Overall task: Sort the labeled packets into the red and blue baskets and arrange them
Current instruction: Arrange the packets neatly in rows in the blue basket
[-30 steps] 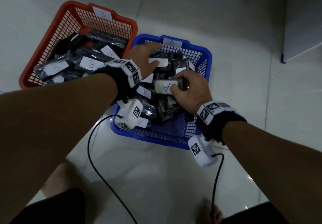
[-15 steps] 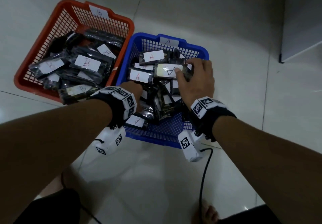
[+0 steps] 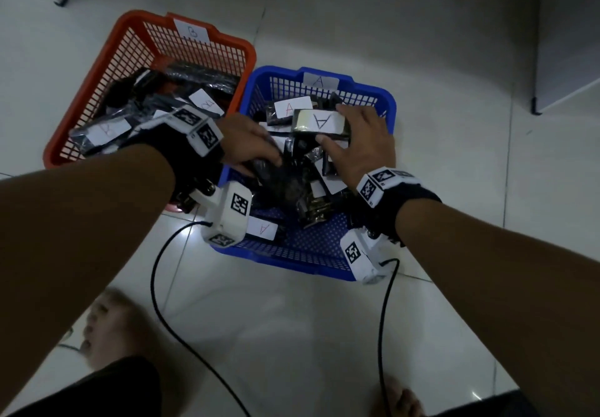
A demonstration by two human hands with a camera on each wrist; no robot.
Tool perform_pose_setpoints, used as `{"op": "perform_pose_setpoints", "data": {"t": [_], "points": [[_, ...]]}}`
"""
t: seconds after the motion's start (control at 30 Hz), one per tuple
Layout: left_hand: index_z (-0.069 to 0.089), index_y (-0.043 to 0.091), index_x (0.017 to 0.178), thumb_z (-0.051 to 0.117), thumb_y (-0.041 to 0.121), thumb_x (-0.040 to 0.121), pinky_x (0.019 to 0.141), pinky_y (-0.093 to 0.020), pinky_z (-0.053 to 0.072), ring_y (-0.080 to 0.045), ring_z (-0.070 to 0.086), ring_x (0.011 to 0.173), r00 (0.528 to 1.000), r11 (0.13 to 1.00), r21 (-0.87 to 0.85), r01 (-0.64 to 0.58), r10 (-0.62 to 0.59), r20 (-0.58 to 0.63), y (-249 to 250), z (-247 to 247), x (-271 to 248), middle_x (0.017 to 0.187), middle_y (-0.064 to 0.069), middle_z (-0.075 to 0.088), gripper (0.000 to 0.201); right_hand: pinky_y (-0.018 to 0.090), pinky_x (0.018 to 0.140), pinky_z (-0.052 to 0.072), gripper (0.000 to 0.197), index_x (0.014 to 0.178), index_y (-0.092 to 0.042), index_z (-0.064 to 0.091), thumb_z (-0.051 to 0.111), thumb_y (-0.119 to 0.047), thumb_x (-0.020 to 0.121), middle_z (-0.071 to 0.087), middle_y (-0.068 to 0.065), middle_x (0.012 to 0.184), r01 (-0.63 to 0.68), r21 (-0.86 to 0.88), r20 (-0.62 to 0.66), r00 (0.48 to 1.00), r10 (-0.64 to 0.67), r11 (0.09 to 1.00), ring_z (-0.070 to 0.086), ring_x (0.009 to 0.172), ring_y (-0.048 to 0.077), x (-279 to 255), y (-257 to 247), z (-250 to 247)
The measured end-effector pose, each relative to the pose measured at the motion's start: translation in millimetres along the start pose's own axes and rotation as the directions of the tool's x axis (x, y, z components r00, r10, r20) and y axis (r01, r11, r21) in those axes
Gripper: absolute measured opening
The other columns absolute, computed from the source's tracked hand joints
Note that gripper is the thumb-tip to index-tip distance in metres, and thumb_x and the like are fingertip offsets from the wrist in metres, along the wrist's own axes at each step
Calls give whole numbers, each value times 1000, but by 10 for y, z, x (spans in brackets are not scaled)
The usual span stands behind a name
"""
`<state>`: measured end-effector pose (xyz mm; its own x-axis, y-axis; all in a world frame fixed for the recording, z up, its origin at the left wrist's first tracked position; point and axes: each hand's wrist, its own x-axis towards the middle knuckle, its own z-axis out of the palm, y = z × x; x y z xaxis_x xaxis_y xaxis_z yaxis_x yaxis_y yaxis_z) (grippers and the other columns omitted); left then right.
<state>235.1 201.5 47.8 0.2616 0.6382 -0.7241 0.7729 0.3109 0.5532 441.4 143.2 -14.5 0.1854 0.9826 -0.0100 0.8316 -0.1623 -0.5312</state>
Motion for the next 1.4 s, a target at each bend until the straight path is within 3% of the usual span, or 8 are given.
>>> {"op": "perform_pose_setpoints", "data": {"t": [0.27, 0.43, 0.6, 0.8, 0.93, 1.07, 1.27, 1.4], "points": [[66, 19, 100, 78, 25, 78, 79, -36, 58, -21, 70, 89, 904, 947, -227, -228, 119, -410, 98, -187, 173, 101, -5, 70, 26, 45, 102, 43, 53, 143, -23, 43, 53, -40, 94, 45, 8, 141, -136, 111, -33, 990, 141, 984, 46, 126, 29, 107, 111, -19], [53, 18, 115, 75, 32, 81, 62, -12, 41, -13, 60, 85, 774, 978, 92, -189, 206, -598, 75, 5, 286, 106, 0, 63, 43, 45, 102, 42, 50, 140, -22, 47, 53, -40, 94, 45, 7, 143, -95, 69, -9, 995, 96, 993, 46, 127, 29, 95, 105, -90], [47, 17, 127, 76, 32, 77, 94, -40, 45, -32, 51, 112, 735, 903, 407, -138, 369, -569, -27, 98, 260, 130, -12, 46, 60, 38, 82, 47, 29, 113, -13, 65, 57, -25, 88, 61, 10, 114, 227, -60, -211, 949, -234, 972, 58, 103, 30, -74, -6, -210], [59, 16, 101, 69, 26, 80, 75, -35, 49, -25, 60, 92, 683, 833, 499, -237, 508, -525, -61, 168, 38, 106, -6, 59, 25, 34, 64, 51, 21, 101, -12, 67, 55, -24, 90, 65, 6, 94, 494, -58, 90, 868, -488, 868, 63, 84, 28, -369, -157, -94], [74, 15, 79, 69, 32, 82, 74, -35, 56, -22, 67, 79, 963, 693, 682, -234, 262, 64, -140, 314, -96, 77, 2, 69, 18, 42, 77, 53, 29, 114, -12, 66, 60, -29, 90, 67, 9, 107, 516, -76, 341, 818, -464, 853, 62, 100, 32, -394, -206, -31], [74, 12, 103, 76, 38, 79, 90, -30, 52, -19, 66, 97, 963, 587, 790, -180, -57, 262, -390, 504, -79, 103, 0, 72, 36, 40, 86, 44, 32, 117, -14, 65, 61, -32, 92, 65, 6, 114, 542, -116, 444, 778, -445, 832, 57, 108, 29, -421, -274, 117], [58, 17, 128, 85, 33, 68, 87, -30, 52, -26, 62, 107, 976, 524, 831, -188, 6, 217, -535, 648, 116, 124, -6, 61, 68, 41, 77, 45, 23, 99, -11, 72, 73, -24, 79, 64, 9, 102, 525, -245, 298, 841, -452, 815, 59, 96, 32, -494, -63, 154], [63, 17, 112, 80, 26, 74, 70, -28, 44, -25, 62, 96, 976, 452, 866, -214, 58, 211, -535, 711, 121, 109, -7, 62, 43, 39, 72, 47, 19, 97, -10, 71, 70, -21, 81, 66, 10, 96, 523, -219, 312, 837, -449, 823, 62, 89, 32, -510, -80, 169]]}}
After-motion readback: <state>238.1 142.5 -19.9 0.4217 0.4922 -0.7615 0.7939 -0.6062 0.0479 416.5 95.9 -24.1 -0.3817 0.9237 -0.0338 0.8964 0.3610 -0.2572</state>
